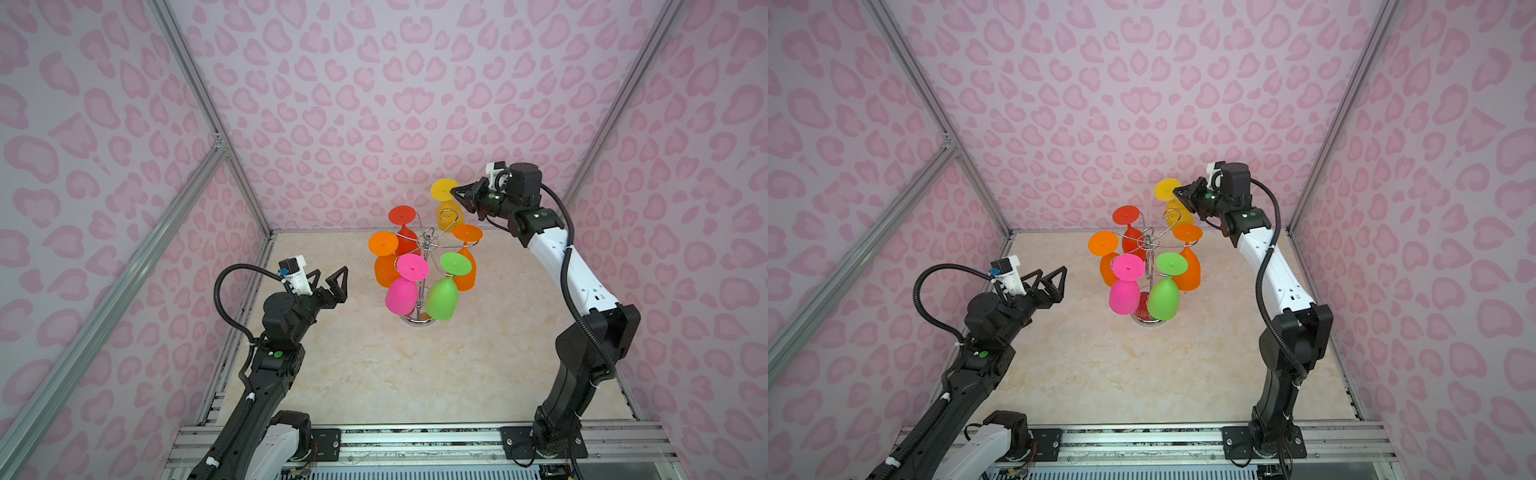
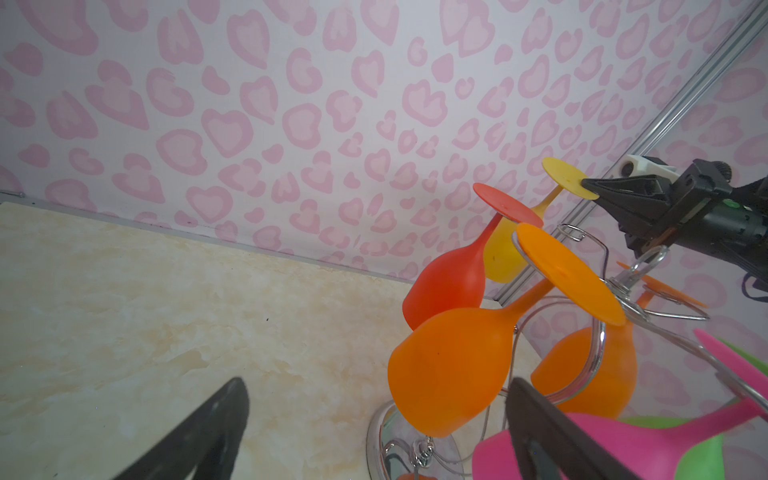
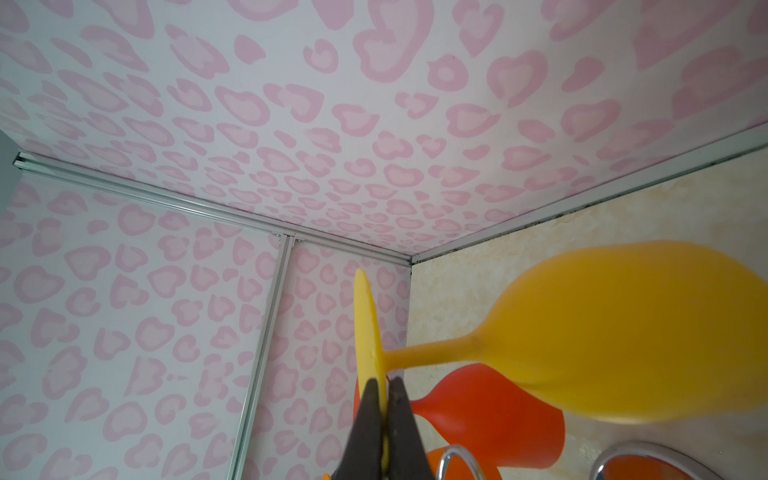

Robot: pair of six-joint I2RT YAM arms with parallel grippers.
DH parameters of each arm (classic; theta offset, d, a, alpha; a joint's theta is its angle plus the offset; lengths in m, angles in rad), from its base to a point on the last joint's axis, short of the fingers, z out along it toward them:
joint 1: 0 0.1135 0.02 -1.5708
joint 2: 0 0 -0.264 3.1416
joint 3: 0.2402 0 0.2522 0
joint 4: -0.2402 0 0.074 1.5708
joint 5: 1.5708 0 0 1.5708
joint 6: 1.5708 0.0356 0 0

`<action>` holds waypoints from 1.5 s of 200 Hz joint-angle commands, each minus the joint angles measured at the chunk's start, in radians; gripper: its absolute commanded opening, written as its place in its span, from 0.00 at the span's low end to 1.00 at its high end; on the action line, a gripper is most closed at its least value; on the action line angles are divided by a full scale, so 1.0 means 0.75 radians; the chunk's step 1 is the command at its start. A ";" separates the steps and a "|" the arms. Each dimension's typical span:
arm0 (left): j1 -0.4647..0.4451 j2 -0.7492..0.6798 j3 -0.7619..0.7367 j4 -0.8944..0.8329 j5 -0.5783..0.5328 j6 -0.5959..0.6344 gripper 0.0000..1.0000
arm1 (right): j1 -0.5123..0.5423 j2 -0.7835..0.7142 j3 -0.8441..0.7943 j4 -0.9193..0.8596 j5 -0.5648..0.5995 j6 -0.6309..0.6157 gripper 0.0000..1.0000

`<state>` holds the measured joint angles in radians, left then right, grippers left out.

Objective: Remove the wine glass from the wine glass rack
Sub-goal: 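Lift the yellow glass up and away from the rack with the right gripper, then grasp the yellow glass bowl with the left gripper while the right gripper releases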

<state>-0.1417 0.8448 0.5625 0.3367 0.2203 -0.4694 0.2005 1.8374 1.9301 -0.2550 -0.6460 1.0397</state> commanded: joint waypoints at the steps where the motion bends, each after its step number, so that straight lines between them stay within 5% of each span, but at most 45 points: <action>1: 0.001 -0.024 -0.004 -0.006 -0.023 0.024 0.98 | -0.065 -0.066 -0.058 0.155 0.036 0.007 0.00; 29: 0.003 -0.077 0.002 -0.041 -0.070 0.043 0.99 | -0.170 -0.221 -0.214 0.302 0.030 0.040 0.00; 69: 0.001 -0.261 0.037 -0.044 -0.121 -0.004 0.99 | -0.266 -0.525 -0.556 0.843 -0.069 0.186 0.00; 92: 0.000 -0.303 0.121 -0.003 0.032 -0.040 0.99 | -0.267 -0.632 -0.676 1.055 -0.133 0.266 0.00; 120: -0.001 -0.196 0.279 0.095 0.389 -0.109 0.95 | -0.262 -0.679 -0.779 1.490 -0.178 0.560 0.00; 146: -0.017 -0.036 0.397 0.247 0.659 -0.200 0.95 | -0.192 -0.659 -0.789 1.818 -0.210 0.793 0.00; 181: -0.076 0.176 0.521 0.461 0.853 -0.299 0.96 | 0.045 -0.628 -0.804 2.010 -0.226 0.857 0.00; 219: -0.107 0.319 0.596 0.592 0.876 -0.318 0.96 | 0.250 -0.574 -0.890 2.158 -0.209 0.914 0.00; 259: -0.106 0.435 0.612 0.756 0.876 -0.372 0.96 | 0.297 -0.508 -1.008 2.419 -0.115 1.098 0.00; 300: -0.106 0.540 0.640 0.889 0.892 -0.467 0.95 | 0.317 -0.537 -1.079 2.418 -0.110 1.064 0.00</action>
<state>-0.2226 1.2198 1.0225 0.8749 0.8680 -0.7643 0.4313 1.4487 1.1419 1.4727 -0.7437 1.8252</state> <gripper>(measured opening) 0.953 0.049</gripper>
